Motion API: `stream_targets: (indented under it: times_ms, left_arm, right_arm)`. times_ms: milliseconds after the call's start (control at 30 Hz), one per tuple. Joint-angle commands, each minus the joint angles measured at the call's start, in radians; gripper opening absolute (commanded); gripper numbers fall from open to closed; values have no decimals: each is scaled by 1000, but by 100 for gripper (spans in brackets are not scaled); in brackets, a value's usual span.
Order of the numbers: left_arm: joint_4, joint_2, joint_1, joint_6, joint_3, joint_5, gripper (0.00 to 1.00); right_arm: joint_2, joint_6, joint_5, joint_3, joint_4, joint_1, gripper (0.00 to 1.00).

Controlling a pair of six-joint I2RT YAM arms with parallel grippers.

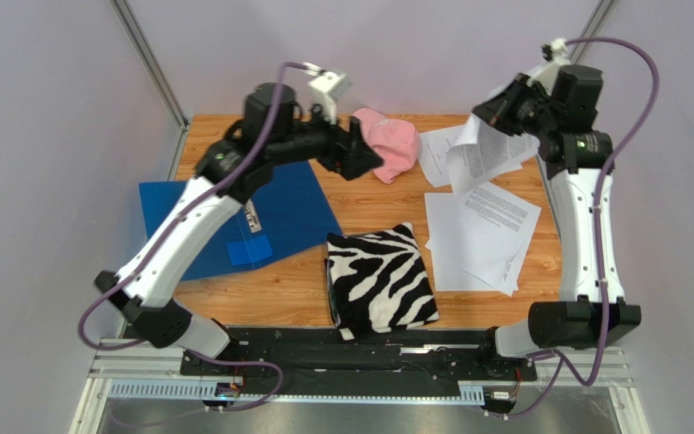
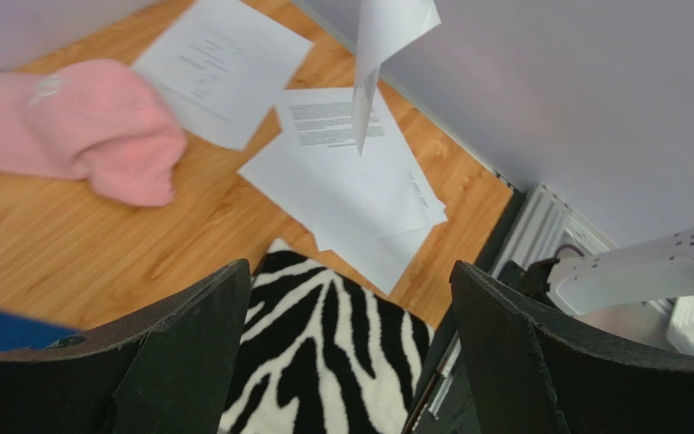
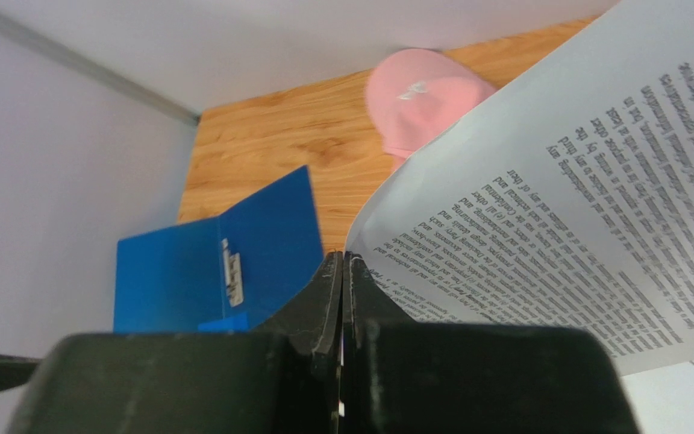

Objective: Put the files into the folder
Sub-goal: Place the file in the spring clip on the folder.

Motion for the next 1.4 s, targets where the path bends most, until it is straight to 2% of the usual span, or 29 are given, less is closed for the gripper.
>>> stream_targets:
  times_ms: [0,67,233,400,467,533,667,733,833,1000,1067,1100,1133,1200,1267,1367]
  left_arm:
    - [-232,-157,104,-38,-69,-183,90]
    - [-319,-235,199,-56,-103,-235,90]
    - [-356,-453,376,-94,-296,-386,88]
    - [-342,-582,442,-125,-430,-456,88]
    - [-352,-604,454,-142,-447,-488,88]
    - [-339,-625,463,-144,-479,-492,89]
    - [-312,-615,477,-139,-505,-435,89]
    - [-280,-587,479,-144,-525,-418,89]
    - [-179,-535,480,-182,-588,-308,89]
    - [22,-357,482,-252,-693,-202,86]
    - [96,-288,482,-289,-718,-159,81]
    - [145,-209,483,-306,-730,-156,79]
    - [170,-167,483,-328,-734,-150,73]
    - [216,-45,483,-335,-724,-145,64]
    - [234,28,485,-342,-711,-159,53]
    - [291,105,483,-352,-695,-115,45]
  right_arm:
    - [129,-32,-66,142,69,213,0]
    - [208,-29,-89,198,117,335,0]
    - [377,90,-185,287,293,541,0]
    - [548,263,-264,333,486,671,0]
    - [565,363,-287,289,580,687,0]
    - [560,415,-324,167,698,681,0]
    - [569,380,-390,7,764,661,0]
    - [586,397,-463,-53,851,646,0]
    - [592,417,-486,-165,953,627,0]
    - [651,373,-546,-307,1016,581,0]
    - [675,325,-549,-311,981,563,1]
    - [703,293,-543,-286,894,558,1]
    - [712,191,-530,-271,834,555,3]
    - [737,111,-493,-243,695,547,4]
    - [743,98,-477,-257,685,524,5]
    - [718,20,-396,-286,605,500,5]
